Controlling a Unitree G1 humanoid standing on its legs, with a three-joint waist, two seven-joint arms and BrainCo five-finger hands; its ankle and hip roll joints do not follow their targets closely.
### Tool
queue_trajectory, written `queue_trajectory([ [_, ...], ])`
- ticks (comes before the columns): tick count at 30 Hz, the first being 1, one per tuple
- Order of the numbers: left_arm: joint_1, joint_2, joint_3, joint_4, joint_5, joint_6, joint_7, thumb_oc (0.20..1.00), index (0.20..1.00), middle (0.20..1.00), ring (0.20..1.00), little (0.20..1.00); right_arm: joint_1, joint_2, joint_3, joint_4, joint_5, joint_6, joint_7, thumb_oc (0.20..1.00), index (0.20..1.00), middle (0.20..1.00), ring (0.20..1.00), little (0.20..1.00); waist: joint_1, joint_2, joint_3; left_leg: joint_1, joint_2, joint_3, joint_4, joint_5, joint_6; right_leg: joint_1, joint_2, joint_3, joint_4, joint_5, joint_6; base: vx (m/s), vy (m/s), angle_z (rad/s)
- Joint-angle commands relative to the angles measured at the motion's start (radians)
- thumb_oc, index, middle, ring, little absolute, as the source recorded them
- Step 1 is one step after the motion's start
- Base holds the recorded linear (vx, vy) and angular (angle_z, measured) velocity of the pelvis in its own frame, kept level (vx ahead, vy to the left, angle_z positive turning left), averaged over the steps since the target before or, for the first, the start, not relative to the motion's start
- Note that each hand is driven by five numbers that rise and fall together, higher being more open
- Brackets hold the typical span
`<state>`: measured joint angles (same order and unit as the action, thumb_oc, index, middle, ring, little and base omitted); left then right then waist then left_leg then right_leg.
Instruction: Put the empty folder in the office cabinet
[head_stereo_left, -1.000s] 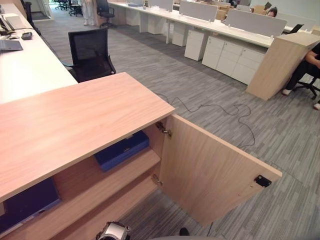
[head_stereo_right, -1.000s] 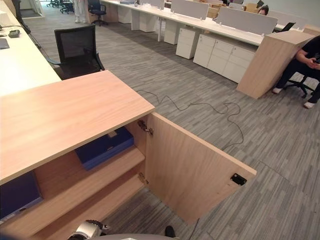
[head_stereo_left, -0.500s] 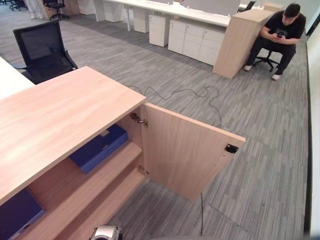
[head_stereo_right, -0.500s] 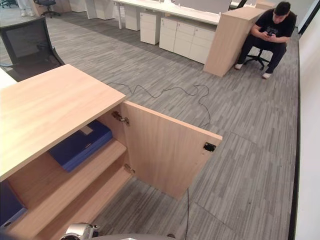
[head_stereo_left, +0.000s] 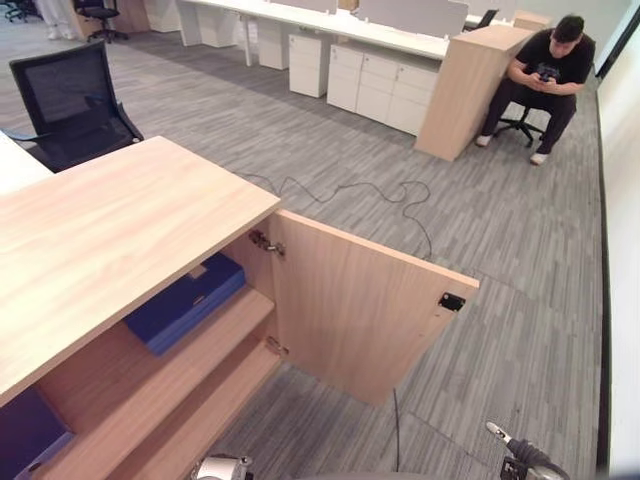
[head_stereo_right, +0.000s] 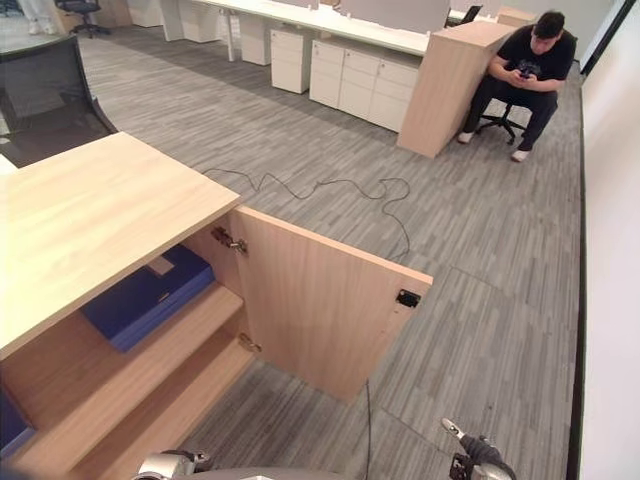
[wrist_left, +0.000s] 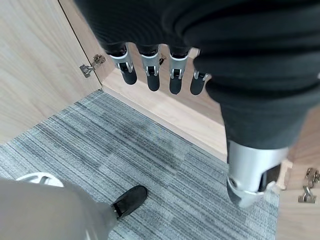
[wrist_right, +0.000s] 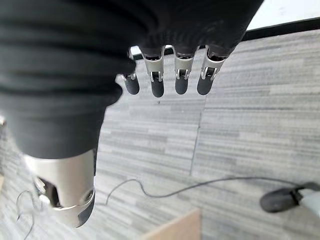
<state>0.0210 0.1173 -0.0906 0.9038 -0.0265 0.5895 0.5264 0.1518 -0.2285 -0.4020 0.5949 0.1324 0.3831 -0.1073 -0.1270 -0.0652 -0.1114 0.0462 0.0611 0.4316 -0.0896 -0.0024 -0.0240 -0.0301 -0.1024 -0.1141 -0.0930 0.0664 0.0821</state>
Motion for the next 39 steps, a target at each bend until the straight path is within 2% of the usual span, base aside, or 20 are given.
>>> queue_trajectory([
  [1,-0.037,-0.022,-0.006,0.078,-0.018,-0.018,0.035,1.0,1.0,1.0,1.0,1.0,-0.022,-0.053,-0.041,-0.05,-0.059,-0.003,0.005,1.0,1.0,1.0,1.0,1.0,-0.002,-0.003,-0.039,-0.009,-0.005,-0.095,0.002,-0.04,0.04,-0.04,0.017,0.006,0.006,-0.013,-0.01,0.01,-0.002,0.03],
  [8,-0.053,-0.035,-0.019,0.116,-0.025,-0.036,0.052,1.0,1.0,1.0,1.0,1.0,-0.063,-0.078,-0.028,-0.176,-0.076,0.022,0.041,1.0,1.0,1.0,1.0,1.0,0.0,-0.002,-0.044,-0.006,-0.005,-0.101,0.002,-0.041,0.039,-0.04,0.019,0.002,0.006,-0.01,-0.015,0.01,-0.004,0.02],
  [14,-0.062,-0.043,-0.026,0.132,-0.024,-0.034,0.053,1.0,1.0,1.0,1.0,1.0,-0.108,-0.09,0.05,-0.314,-0.086,0.05,0.155,1.0,1.0,1.0,1.0,1.0,0.006,-0.002,-0.05,-0.006,-0.003,-0.105,0.002,-0.041,0.037,-0.043,0.017,-0.008,0.006,-0.01,-0.016,0.0,0.0,0.0],
  [21,-0.062,-0.042,-0.035,0.118,-0.017,-0.023,0.047,1.0,1.0,1.0,1.0,1.0,-0.191,-0.096,0.126,-0.353,-0.048,0.053,0.226,1.0,1.0,1.0,1.0,1.0,0.015,-0.003,-0.054,-0.007,-0.006,-0.115,0.002,-0.044,0.037,-0.038,0.015,-0.017,0.006,-0.012,-0.017,0.0,0.0,0.0],
  [27,-0.049,-0.032,-0.025,0.086,-0.022,-0.016,0.049,1.0,1.0,1.0,1.0,1.0,-0.251,-0.135,0.156,-0.335,-0.003,0.034,0.236,1.0,1.0,1.0,1.0,1.0,0.021,-0.003,-0.053,-0.008,-0.008,-0.122,0.002,-0.042,0.038,-0.034,0.014,-0.024,0.006,-0.014,-0.016,-0.01,0.004,0.08],
  [31,-0.034,-0.016,-0.021,0.072,-0.021,-0.006,0.048,1.0,1.0,1.0,1.0,1.0,-0.301,-0.17,0.224,-0.347,0.027,0.021,0.3,1.0,1.0,1.0,1.0,1.0,0.03,-0.004,-0.053,-0.009,-0.01,-0.13,0.002,-0.043,0.038,-0.033,0.011,-0.033,0.006,-0.016,-0.016,-0.01,0.006,0.05],
  [35,-0.029,-0.007,-0.02,0.054,-0.013,0.002,0.041,1.0,1.0,1.0,1.0,1.0,-0.375,-0.2,0.343,-0.375,0.049,-0.016,0.361,1.0,1.0,1.0,1.0,1.0,0.038,-0.002,-0.054,-0.009,-0.013,-0.135,0.002,-0.042,0.039,-0.032,0.01,-0.039,0.006,-0.019,-0.013,0.0,0.0,0.0],
  [39,-0.035,-0.008,-0.032,0.07,-0.009,-0.002,0.039,1.0,1.0,1.0,1.0,1.0,-0.426,-0.158,0.538,-0.434,0.072,-0.008,0.454,1.0,1.0,1.0,1.0,1.0,0.047,-0.003,-0.054,-0.008,-0.011,-0.138,0.002,-0.043,0.038,-0.031,0.011,-0.042,0.006,-0.02,-0.012,0.0,-0.001,-0.03],
])
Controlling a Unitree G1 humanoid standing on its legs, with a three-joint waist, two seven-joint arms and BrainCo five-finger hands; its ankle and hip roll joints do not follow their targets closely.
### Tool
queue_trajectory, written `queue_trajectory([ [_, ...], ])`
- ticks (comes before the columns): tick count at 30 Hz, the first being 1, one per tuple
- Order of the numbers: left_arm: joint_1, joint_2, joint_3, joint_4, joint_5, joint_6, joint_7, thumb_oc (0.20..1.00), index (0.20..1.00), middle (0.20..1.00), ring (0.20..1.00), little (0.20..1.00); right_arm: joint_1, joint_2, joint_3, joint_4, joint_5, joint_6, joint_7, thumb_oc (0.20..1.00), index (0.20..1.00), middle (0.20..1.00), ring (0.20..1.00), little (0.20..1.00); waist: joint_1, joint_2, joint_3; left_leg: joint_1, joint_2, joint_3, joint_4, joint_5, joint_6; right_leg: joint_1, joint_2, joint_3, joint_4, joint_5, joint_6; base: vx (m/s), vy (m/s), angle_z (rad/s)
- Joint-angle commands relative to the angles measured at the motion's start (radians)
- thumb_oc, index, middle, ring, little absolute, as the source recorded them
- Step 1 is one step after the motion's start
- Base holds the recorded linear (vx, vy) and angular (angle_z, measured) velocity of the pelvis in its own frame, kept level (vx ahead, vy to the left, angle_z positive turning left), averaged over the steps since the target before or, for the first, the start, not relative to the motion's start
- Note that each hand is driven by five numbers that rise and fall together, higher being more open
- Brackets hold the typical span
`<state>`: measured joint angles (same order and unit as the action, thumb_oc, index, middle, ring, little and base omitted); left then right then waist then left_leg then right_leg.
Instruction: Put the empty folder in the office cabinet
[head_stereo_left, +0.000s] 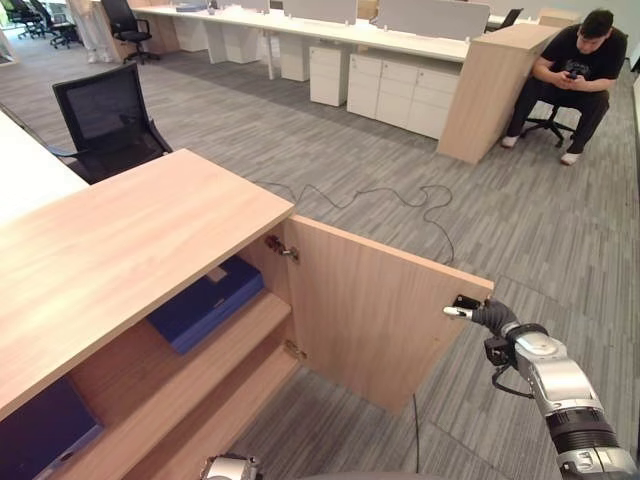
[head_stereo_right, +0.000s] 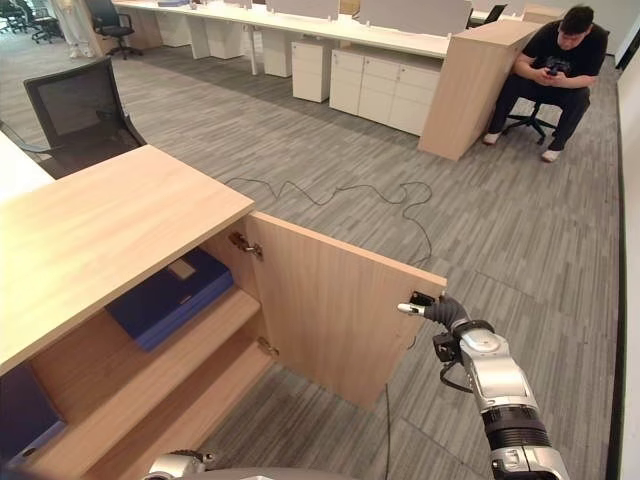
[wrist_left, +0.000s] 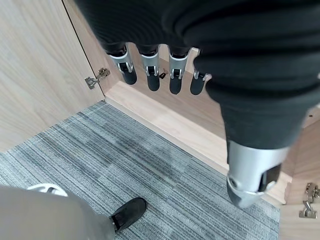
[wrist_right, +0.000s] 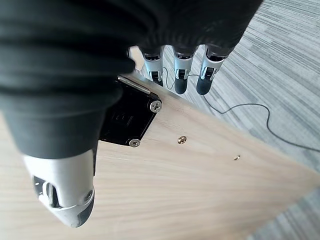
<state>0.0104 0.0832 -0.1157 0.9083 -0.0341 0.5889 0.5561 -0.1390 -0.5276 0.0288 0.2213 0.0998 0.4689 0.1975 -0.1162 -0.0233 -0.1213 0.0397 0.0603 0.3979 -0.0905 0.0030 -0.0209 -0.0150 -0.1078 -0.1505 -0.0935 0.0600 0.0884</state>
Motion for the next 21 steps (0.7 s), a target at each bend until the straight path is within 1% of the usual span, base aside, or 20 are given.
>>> queue_trajectory([
  [1,-0.026,0.025,-0.007,0.069,-0.002,-0.003,0.013,1.0,1.0,1.0,1.0,1.0,-0.133,0.159,0.138,-0.069,0.117,-0.09,0.177,1.0,1.0,1.0,1.0,1.0,0.039,-0.046,-0.044,-0.001,-0.01,-0.105,0.003,-0.049,0.035,-0.044,0.016,-0.008,0.006,-0.015,-0.018,0.01,0.0,-0.06],
  [2,-0.028,0.022,-0.008,0.072,-0.004,-0.004,0.018,1.0,1.0,1.0,1.0,1.0,-0.126,0.199,0.192,-0.076,0.145,-0.083,0.239,1.0,1.0,1.0,1.0,1.0,0.043,-0.046,-0.044,0.0,-0.009,-0.107,0.003,-0.05,0.035,-0.041,0.017,-0.011,0.006,-0.019,-0.019,0.01,0.0,-0.1],
  [4,-0.028,0.022,-0.005,0.069,-0.008,-0.005,0.023,1.0,1.0,1.0,1.0,1.0,-0.102,0.251,0.237,-0.089,0.186,-0.075,0.31,1.0,1.0,1.0,1.0,1.0,0.046,-0.046,-0.045,0.002,-0.008,-0.108,0.003,-0.052,0.034,-0.038,0.018,-0.015,0.006,-0.023,-0.019,0.02,0.009,-0.06],
  [5,-0.028,0.02,0.001,0.076,-0.013,-0.005,0.028,1.0,1.0,1.0,1.0,1.0,-0.08,0.309,0.3,-0.086,0.196,-0.058,0.396,1.0,1.0,1.0,1.0,1.0,0.055,-0.045,-0.046,0.004,-0.008,-0.11,0.003,-0.053,0.032,-0.033,0.019,-0.02,0.006,-0.027,-0.02,0.0,0.0,0.0],
  [6,-0.027,0.021,0.002,0.076,-0.013,-0.005,0.029,1.0,1.0,1.0,1.0,1.0,-0.08,0.311,0.301,-0.085,0.193,-0.058,0.4,1.0,1.0,1.0,1.0,1.0,0.053,-0.046,-0.047,0.005,-0.008,-0.11,0.003,-0.053,0.032,-0.033,0.019,-0.02,0.006,-0.027,-0.02,0.0,0.0,0.0],
  [7,-0.023,0.015,0.018,0.083,-0.031,-0.01,0.038,1.0,1.0,1.0,1.0,1.0,-0.091,0.36,0.371,-0.055,0.19,-0.037,0.441,1.0,1.0,1.0,1.0,1.0,0.062,-0.046,-0.047,0.008,-0.007,-0.113,0.003,-0.053,0.03,-0.029,0.019,-0.025,0.006,-0.03,-0.021,0.02,0.016,-0.04],
  [8,-0.023,0.009,0.026,0.086,-0.041,-0.016,0.042,1.0,1.0,1.0,1.0,1.0,-0.092,0.398,0.385,-0.041,0.21,-0.031,0.453,1.0,1.0,1.0,1.0,1.0,0.066,-0.045,-0.046,0.008,-0.006,-0.114,0.003,-0.053,0.029,-0.028,0.019,-0.027,0.006,-0.031,-0.02,0.03,0.028,0.04],
  [9,-0.018,-0.002,0.041,0.089,-0.059,-0.023,0.05,1.0,1.0,1.0,1.0,1.0,-0.091,0.46,0.41,-0.018,0.237,-0.03,0.475,1.0,1.0,1.0,1.0,1.0,0.076,-0.044,-0.045,0.009,-0.005,-0.117,0.003,-0.053,0.028,-0.027,0.019,-0.029,0.006,-0.033,-0.021,0.02,0.024,-0.03],
  [10,-0.015,-0.004,0.05,0.095,-0.07,-0.025,0.056,1.0,1.0,1.0,1.0,1.0,-0.095,0.489,0.428,-0.006,0.245,-0.034,0.48,1.0,1.0,1.0,1.0,1.0,0.08,-0.045,-0.045,0.01,-0.004,-0.119,0.003,-0.053,0.027,-0.026,0.02,-0.03,0.006,-0.034,-0.021,0.0,0.0,0.0],
  [12,-0.022,-0.016,0.099,0.184,-0.131,0.015,0.064,1.0,1.0,1.0,1.0,1.0,-0.091,0.584,0.5,0.029,0.25,-0.037,0.509,1.0,1.0,1.0,1.0,1.0,0.095,-0.045,-0.045,0.011,-0.003,-0.122,0.003,-0.051,0.024,-0.024,0.023,-0.034,0.006,-0.036,-0.023,0.03,0.029,-0.12],
  [13,-0.025,-0.014,0.103,0.188,-0.134,0.016,0.065,1.0,1.0,1.0,1.0,1.0,-0.09,0.588,0.503,0.032,0.247,-0.039,0.51,1.0,1.0,1.0,1.0,1.0,0.092,-0.047,-0.046,0.011,-0.003,-0.122,0.003,-0.051,0.024,-0.024,0.023,-0.034,0.006,-0.037,-0.023,0.03,0.027,-0.04],
  [15,-0.024,-0.022,0.121,0.288,-0.146,0.073,0.008,1.0,1.0,1.0,1.0,1.0,-0.067,0.655,0.555,0.082,0.231,-0.035,0.535,1.0,1.0,1.0,1.0,1.0,0.105,-0.045,-0.045,0.006,-0.002,-0.129,0.003,-0.047,0.02,-0.025,0.027,-0.039,0.006,-0.04,-0.025,0.01,0.028,0.24],
  [21,-0.016,-0.03,0.136,0.389,-0.113,0.128,-0.125,1.0,1.0,1.0,1.0,1.0,-0.04,0.709,0.611,0.133,0.21,-0.015,0.574,1.0,1.0,1.0,1.0,1.0,0.119,-0.048,-0.046,-0.011,0.003,-0.142,0.003,-0.039,0.009,-0.03,0.029,-0.051,0.006,-0.042,-0.026,0.0,0.008,0.28],
])
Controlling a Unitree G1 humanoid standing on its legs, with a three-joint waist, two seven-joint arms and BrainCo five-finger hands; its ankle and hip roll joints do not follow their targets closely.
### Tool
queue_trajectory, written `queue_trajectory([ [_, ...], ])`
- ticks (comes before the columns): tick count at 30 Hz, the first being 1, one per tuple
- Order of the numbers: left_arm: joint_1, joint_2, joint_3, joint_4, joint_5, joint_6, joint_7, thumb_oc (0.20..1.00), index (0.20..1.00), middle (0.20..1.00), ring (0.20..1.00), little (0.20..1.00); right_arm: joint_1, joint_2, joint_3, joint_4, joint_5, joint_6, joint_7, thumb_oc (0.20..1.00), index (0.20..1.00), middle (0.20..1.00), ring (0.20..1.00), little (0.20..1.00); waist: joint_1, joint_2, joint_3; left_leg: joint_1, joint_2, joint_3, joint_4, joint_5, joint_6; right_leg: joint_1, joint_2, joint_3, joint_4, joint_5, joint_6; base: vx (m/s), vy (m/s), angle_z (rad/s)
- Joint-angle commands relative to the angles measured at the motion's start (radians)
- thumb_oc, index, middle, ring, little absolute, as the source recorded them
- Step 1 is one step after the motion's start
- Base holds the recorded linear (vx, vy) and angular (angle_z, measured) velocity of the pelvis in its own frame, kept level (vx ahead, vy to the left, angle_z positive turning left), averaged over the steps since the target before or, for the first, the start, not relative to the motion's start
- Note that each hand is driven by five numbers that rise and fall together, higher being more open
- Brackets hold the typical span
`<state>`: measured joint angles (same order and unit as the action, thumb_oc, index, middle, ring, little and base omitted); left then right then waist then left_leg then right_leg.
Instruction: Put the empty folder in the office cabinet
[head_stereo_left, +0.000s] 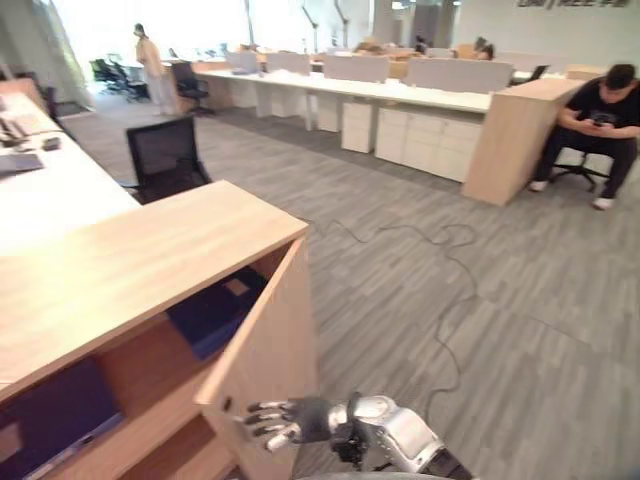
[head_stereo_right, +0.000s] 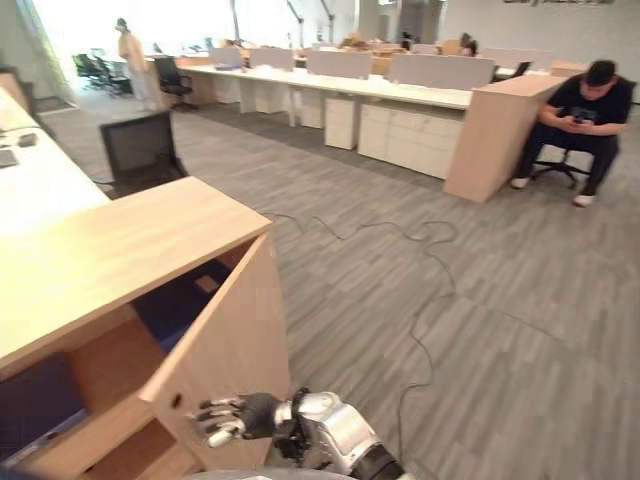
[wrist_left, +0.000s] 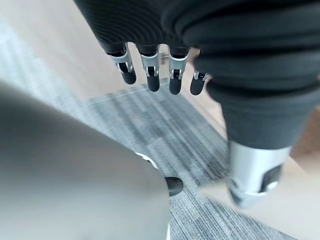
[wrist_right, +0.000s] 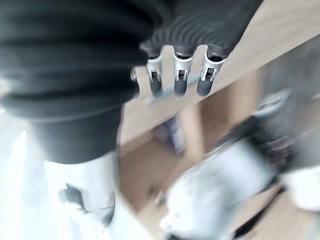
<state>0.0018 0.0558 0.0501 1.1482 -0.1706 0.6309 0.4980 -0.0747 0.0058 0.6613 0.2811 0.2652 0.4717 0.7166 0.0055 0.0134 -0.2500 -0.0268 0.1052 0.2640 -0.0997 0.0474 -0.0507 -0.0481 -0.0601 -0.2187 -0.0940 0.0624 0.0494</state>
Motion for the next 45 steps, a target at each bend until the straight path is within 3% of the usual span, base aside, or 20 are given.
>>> queue_trajectory([
  [1,-0.006,-0.003,-0.026,0.164,0.03,0.095,-0.086,1.0,1.0,1.0,1.0,1.0,-0.099,0.18,-0.013,0.077,0.039,-0.013,0.06,1.0,1.0,1.0,1.0,1.0,0.0,-0.085,0.082,0.052,-0.041,-0.011,0.012,-0.083,0.037,0.002,-0.019,0.014,0.007,-0.045,0.013,0.0,0.002,0.16],
  [12,-0.003,-0.01,-0.014,0.165,-0.007,0.114,-0.055,1.0,1.0,1.0,1.0,1.0,-0.071,0.239,0.033,0.132,-0.005,0.006,0.076,1.0,1.0,1.0,1.0,1.0,0.031,-0.098,0.082,0.019,-0.025,-0.04,0.012,-0.065,0.018,-0.008,-0.013,-0.018,0.007,-0.047,0.004,-0.02,-0.025,0.11],
  [18,0.036,-0.005,-0.031,0.012,-0.019,0.112,-0.026,1.0,1.0,1.0,1.0,1.0,-0.074,0.181,-0.01,0.103,-0.119,0.019,-0.029,1.0,1.0,1.0,1.0,1.0,0.066,-0.103,0.098,-0.009,0.002,-0.096,0.012,-0.029,-0.012,0.008,0.008,-0.07,0.007,-0.069,-0.017,-0.03,-0.161,0.28],
  [20,0.055,0.002,-0.028,-0.054,-0.013,0.11,-0.014,1.0,1.0,1.0,1.0,1.0,-0.049,0.155,-0.036,0.148,-0.192,0.037,-0.047,1.0,1.0,1.0,1.0,1.0,0.083,-0.104,0.104,-0.011,0.017,-0.113,0.012,-0.014,-0.029,0.014,0.021,-0.088,0.007,-0.079,-0.027,0.01,-0.193,0.3],
  [22,0.079,0.021,-0.023,-0.084,-0.023,0.086,0.023,1.0,1.0,1.0,1.0,1.0,-0.013,0.197,-0.124,0.283,-0.185,0.066,-0.079,1.0,1.0,1.0,1.0,1.0,0.106,-0.104,0.109,0.012,0.035,-0.125,0.012,-0.009,-0.044,0.031,0.039,-0.098,0.007,-0.089,-0.045,0.07,-0.221,0.2],
  [24,0.068,0.026,-0.03,-0.072,-0.01,0.049,0.039,1.0,1.0,1.0,1.0,1.0,-0.028,0.21,-0.17,0.36,-0.146,0.065,-0.152,1.0,1.0,1.0,1.0,1.0,0.129,-0.128,0.151,-0.029,0.036,-0.116,0.152,-0.057,-0.051,0.047,0.026,-0.114,0.007,-0.087,-0.051,-0.01,-0.201,0.21],
  [25,0.065,0.027,-0.032,-0.071,-0.01,0.048,0.038,1.0,1.0,1.0,1.0,1.0,-0.034,0.212,-0.175,0.364,-0.144,0.062,-0.155,1.0,1.0,1.0,1.0,1.0,0.129,-0.13,0.155,-0.042,0.034,-0.12,0.17,-0.06,-0.049,0.043,0.023,-0.116,0.007,-0.082,-0.052,-0.16,-0.157,0.26],
  [26,0.051,0.034,-0.035,-0.102,0.001,0.029,0.029,1.0,1.0,1.0,1.0,1.0,-0.04,0.2,-0.226,0.396,-0.108,0.026,-0.205,1.0,1.0,1.0,1.0,1.0,0.128,-0.143,0.194,-0.15,0.032,-0.073,0.331,-0.104,-0.023,0.044,-0.001,-0.176,0.007,-0.077,-0.043,-0.13,-0.097,0.3],
  [27,0.055,0.036,-0.033,-0.112,0.009,0.024,0.022,1.0,1.0,1.0,1.0,1.0,-0.036,0.19,-0.249,0.406,-0.102,0.016,-0.213,1.0,1.0,1.0,1.0,1.0,0.119,-0.14,0.197,-0.167,0.041,0.005,0.357,-0.117,-0.011,0.044,-0.004,-0.204,0.007,-0.083,-0.039,-0.12,-0.089,0.71],
  [30,0.069,0.036,-0.032,-0.123,0.032,0.016,0.001,1.0,1.0,1.0,1.0,1.0,-0.013,0.172,-0.284,0.433,-0.106,0.001,-0.238,1.0,1.0,1.0,1.0,1.0,0.121,-0.128,0.193,-0.197,0.013,0.092,0.349,-0.103,0.025,0.046,0.0,-0.234,0.007,-0.093,-0.037,0.0,0.018,0.97],
  [31,0.076,0.036,-0.032,-0.13,0.044,0.016,-0.01,1.0,1.0,1.0,1.0,1.0,-0.001,0.16,-0.294,0.441,-0.11,0.002,-0.248,1.0,1.0,1.0,1.0,1.0,0.121,-0.123,0.19,-0.207,-0.007,0.119,0.314,-0.075,0.036,0.046,0.0,-0.248,0.007,-0.093,-0.037,0.08,0.092,0.42],
  [32,0.092,0.04,-0.03,-0.138,0.058,0.023,-0.027,1.0,1.0,1.0,1.0,1.0,0.013,0.144,-0.328,0.482,-0.128,0.013,-0.265,1.0,1.0,1.0,1.0,1.0,0.121,-0.097,0.182,-0.176,-0.023,0.17,0.225,-0.056,0.042,0.054,0.009,-0.266,0.007,-0.102,-0.03,0.05,0.085,0.32],
  [34,0.104,0.043,-0.03,-0.139,0.055,0.028,-0.027,1.0,1.0,1.0,1.0,1.0,0.017,0.146,-0.345,0.502,-0.137,0.013,-0.272,1.0,1.0,1.0,1.0,1.0,0.126,-0.088,0.173,-0.135,-0.042,0.168,0.156,-0.037,0.048,0.058,0.012,-0.266,0.007,-0.102,-0.025,0.15,0.112,0.34],
  [35,0.109,0.047,-0.028,-0.121,0.05,0.02,-0.026,1.0,1.0,1.0,1.0,1.0,0.001,0.152,-0.395,0.582,-0.129,0.003,-0.313,1.0,1.0,1.0,1.0,1.0,0.124,-0.081,0.164,-0.102,-0.066,0.104,0.113,-0.019,0.063,0.079,0.013,-0.271,0.007,-0.123,-0.024,0.28,0.145,0.24],
  [37,0.118,0.055,-0.025,-0.116,0.05,0.013,-0.034,1.0,1.0,1.0,1.0,1.0,0.0,0.145,-0.42,0.624,-0.132,-0.016,-0.361,1.0,1.0,1.0,1.0,1.0,0.12,-0.078,0.147,-0.051,-0.074,0.091,0.04,-0.002,0.067,0.095,0.015,-0.278,0.007,-0.136,-0.025,0.19,0.105,0.16],
  [42,0.125,0.056,-0.023,-0.11,0.064,-0.004,-0.061,1.0,1.0,1.0,1.0,1.0,-0.012,0.106,-0.421,0.663,-0.187,-0.058,-0.422,1.0,1.0,1.0,1.0,1.0,0.124,-0.068,0.124,-0.014,-0.092,0.05,0.012,-0.006,0.087,0.138,0.012,-0.27,0.007,-0.164,-0.022,0.14,0.131,0.13],
  [45,0.117,0.058,-0.033,-0.098,0.085,-0.006,-0.083,1.0,1.0,1.0,1.0,1.0,-0.008,0.101,-0.427,0.665,-0.205,-0.073,-0.444,1.0,1.0,1.0,1.0,1.0,0.127,-0.049,0.125,0.0,-0.096,0.016,0.012,-0.007,0.105,0.126,-0.025,-0.288,0.147,-0.234,0.003,0.12,0.15,0.17],
])
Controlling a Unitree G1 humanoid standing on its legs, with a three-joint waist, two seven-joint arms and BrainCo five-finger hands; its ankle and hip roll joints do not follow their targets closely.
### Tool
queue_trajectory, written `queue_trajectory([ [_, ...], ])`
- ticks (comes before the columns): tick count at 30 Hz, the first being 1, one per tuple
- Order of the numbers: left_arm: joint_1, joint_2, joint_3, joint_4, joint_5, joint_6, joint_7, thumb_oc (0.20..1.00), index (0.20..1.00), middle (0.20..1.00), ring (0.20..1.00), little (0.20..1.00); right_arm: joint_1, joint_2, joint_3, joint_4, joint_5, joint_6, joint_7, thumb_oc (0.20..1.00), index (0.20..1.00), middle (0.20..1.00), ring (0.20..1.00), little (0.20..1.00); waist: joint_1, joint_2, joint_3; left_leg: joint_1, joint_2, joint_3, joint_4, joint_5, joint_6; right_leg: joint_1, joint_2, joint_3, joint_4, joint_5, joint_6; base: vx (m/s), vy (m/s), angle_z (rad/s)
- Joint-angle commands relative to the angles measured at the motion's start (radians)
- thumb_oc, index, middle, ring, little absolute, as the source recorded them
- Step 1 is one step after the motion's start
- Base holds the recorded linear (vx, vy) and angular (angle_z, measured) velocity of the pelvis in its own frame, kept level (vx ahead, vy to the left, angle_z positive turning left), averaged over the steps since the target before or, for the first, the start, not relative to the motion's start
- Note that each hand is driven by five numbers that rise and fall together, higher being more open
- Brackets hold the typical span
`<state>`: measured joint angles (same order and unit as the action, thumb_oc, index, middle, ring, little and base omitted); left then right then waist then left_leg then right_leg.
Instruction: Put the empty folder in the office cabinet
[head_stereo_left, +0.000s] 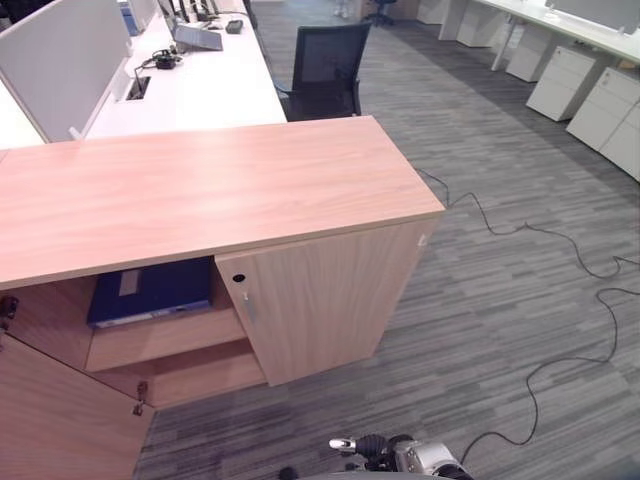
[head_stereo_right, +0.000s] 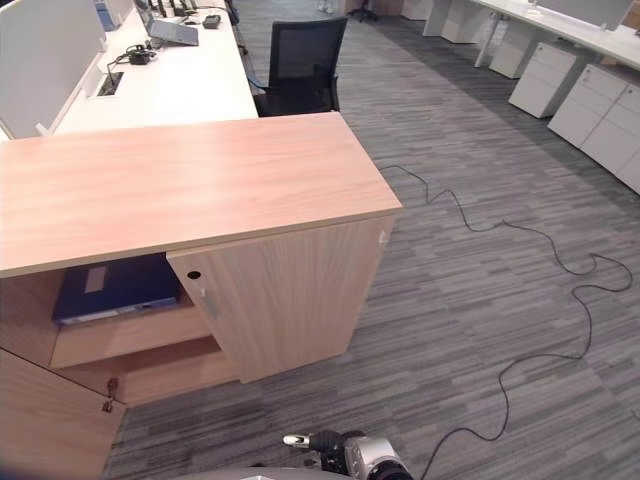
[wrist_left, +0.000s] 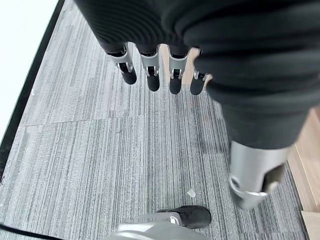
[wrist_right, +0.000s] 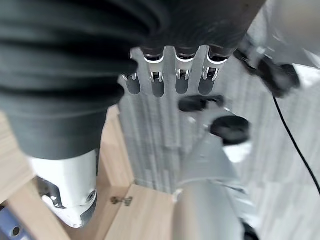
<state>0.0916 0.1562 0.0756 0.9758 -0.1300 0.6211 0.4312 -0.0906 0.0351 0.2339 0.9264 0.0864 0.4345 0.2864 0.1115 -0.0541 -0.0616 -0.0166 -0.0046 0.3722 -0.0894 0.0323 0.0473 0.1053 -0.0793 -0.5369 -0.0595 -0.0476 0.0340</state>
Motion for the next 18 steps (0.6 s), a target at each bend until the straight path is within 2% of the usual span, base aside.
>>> queue_trajectory([
  [1,0.023,-0.04,-0.062,0.076,0.047,0.007,-0.02,1.0,1.0,1.0,1.0,1.0,0.016,0.072,-0.001,0.008,-0.027,-0.037,-0.018,1.0,1.0,1.0,1.0,1.0,0.018,0.026,-0.061,-0.009,0.014,-0.108,0.002,0.008,0.012,-0.037,-0.022,0.031,0.166,-0.144,0.027,0.06,0.064,0.26],
  [3,0.011,-0.036,-0.068,0.083,0.052,0.015,-0.03,1.0,1.0,1.0,1.0,1.0,0.019,0.072,-0.016,0.013,-0.026,-0.046,-0.033,1.0,1.0,1.0,1.0,1.0,0.014,0.031,-0.06,-0.008,0.008,-0.142,0.002,0.003,0.017,-0.048,-0.059,0.043,0.21,-0.138,0.052,0.08,0.059,0.32],
  [5,0.0,-0.035,-0.071,0.085,0.055,0.023,-0.037,1.0,1.0,1.0,1.0,1.0,0.015,0.083,-0.026,0.021,-0.023,-0.052,-0.045,1.0,1.0,1.0,1.0,1.0,0.014,0.031,-0.061,-0.022,0.002,-0.179,0.002,0.001,0.014,-0.056,-0.072,0.089,0.153,-0.096,0.063,0.06,-0.03,0.82],
  [6,-0.015,-0.035,-0.08,0.076,0.06,0.024,-0.05,1.0,1.0,1.0,1.0,1.0,0.01,0.094,-0.032,0.022,-0.017,-0.059,-0.053,1.0,1.0,1.0,1.0,1.0,0.002,0.033,-0.068,-0.035,-0.002,-0.223,0.002,-0.008,0.004,-0.114,-0.056,0.253,0.083,-0.039,0.08,0.1,-0.059,0.83],
  [8,-0.027,-0.035,-0.095,0.052,0.072,0.021,-0.07,1.0,1.0,1.0,1.0,1.0,0.002,0.095,-0.041,0.022,-0.014,-0.065,-0.06,1.0,1.0,1.0,1.0,1.0,-0.012,0.038,-0.069,-0.036,-0.001,-0.274,0.002,-0.017,-0.011,-0.173,-0.029,0.489,0.035,-0.002,0.102,0.1,-0.049,0.7],
  [9,-0.046,-0.04,-0.117,0.043,0.079,0.015,-0.083,1.0,1.0,1.0,1.0,1.0,-0.006,0.094,-0.05,0.025,-0.007,-0.07,-0.066,1.0,1.0,1.0,1.0,1.0,-0.024,0.043,-0.072,-0.041,0.001,-0.33,0.002,-0.018,-0.02,-0.222,-0.01,0.667,0.019,0.024,0.115,0.08,-0.064,1.3],
  [11,-0.067,-0.041,-0.138,0.052,0.087,0.014,-0.089,1.0,1.0,1.0,1.0,1.0,-0.015,0.093,-0.065,0.033,-0.003,-0.072,-0.061,1.0,1.0,1.0,1.0,1.0,-0.047,0.045,-0.082,-0.031,-0.011,-0.409,0.002,-0.036,-0.02,-0.248,0.019,0.804,0.008,0.02,0.116,0.12,-0.071,1.74],
  [12,-0.075,-0.041,-0.146,0.06,0.091,0.013,-0.092,1.0,1.0,1.0,1.0,1.0,-0.015,0.091,-0.07,0.029,-0.002,-0.071,-0.059,1.0,1.0,1.0,1.0,1.0,-0.061,0.046,-0.079,-0.039,-0.014,-0.458,0.002,-0.018,-0.028,-0.271,0.043,0.875,0.014,0.04,0.123,0.05,-0.06,1.67],
  [13,-0.075,-0.041,-0.146,0.06,0.092,0.013,-0.092,1.0,1.0,1.0,1.0,1.0,-0.015,0.091,-0.07,0.029,-0.002,-0.071,-0.059,1.0,1.0,1.0,1.0,1.0,-0.061,0.046,-0.079,-0.04,-0.013,-0.458,0.002,-0.018,-0.028,-0.273,0.044,0.875,0.014,0.04,0.122,0.02,-0.213,1.69],
  [14,-0.091,-0.044,-0.152,0.085,0.09,0.007,-0.09,1.0,1.0,1.0,1.0,1.0,-0.02,0.094,-0.069,0.028,-0.009,-0.066,-0.048,1.0,1.0,1.0,1.0,1.0,-0.07,0.036,-0.077,-0.029,-0.019,-0.522,0.002,-0.019,-0.033,-0.285,0.069,0.9,0.01,0.068,0.111,0.12,-0.235,1.44],
  [16,-0.103,-0.043,-0.137,0.103,0.078,0.02,-0.089,1.0,1.0,1.0,1.0,1.0,-0.007,0.097,-0.058,0.031,-0.024,-0.067,-0.036,1.0,1.0,1.0,1.0,1.0,-0.079,0.023,-0.087,-0.012,-0.018,-0.56,0.002,-0.026,-0.042,-0.229,0.045,0.831,-0.02,0.069,0.079,0.19,-0.301,1.29],
  [17,-0.089,-0.044,-0.136,0.096,0.076,0.019,-0.082,1.0,1.0,1.0,1.0,1.0,-0.002,0.093,-0.056,0.038,-0.036,-0.064,-0.033,1.0,1.0,1.0,1.0,1.0,-0.08,0.021,-0.089,-0.001,-0.014,-0.579,0.002,-0.027,-0.05,-0.211,0.048,0.809,-0.023,0.069,0.064,0.29,-0.276,0.95],
  [18,-0.072,-0.048,-0.13,0.086,0.074,0.021,-0.079,1.0,1.0,1.0,1.0,1.0,0.003,0.09,-0.062,0.041,-0.044,-0.062,-0.027,1.0,1.0,1.0,1.0,1.0,-0.077,0.021,-0.099,0.018,-0.007,-0.592,0.002,-0.056,-0.053,-0.182,0.06,0.783,-0.028,0.04,0.04,0.16,-0.324,0.55],
])
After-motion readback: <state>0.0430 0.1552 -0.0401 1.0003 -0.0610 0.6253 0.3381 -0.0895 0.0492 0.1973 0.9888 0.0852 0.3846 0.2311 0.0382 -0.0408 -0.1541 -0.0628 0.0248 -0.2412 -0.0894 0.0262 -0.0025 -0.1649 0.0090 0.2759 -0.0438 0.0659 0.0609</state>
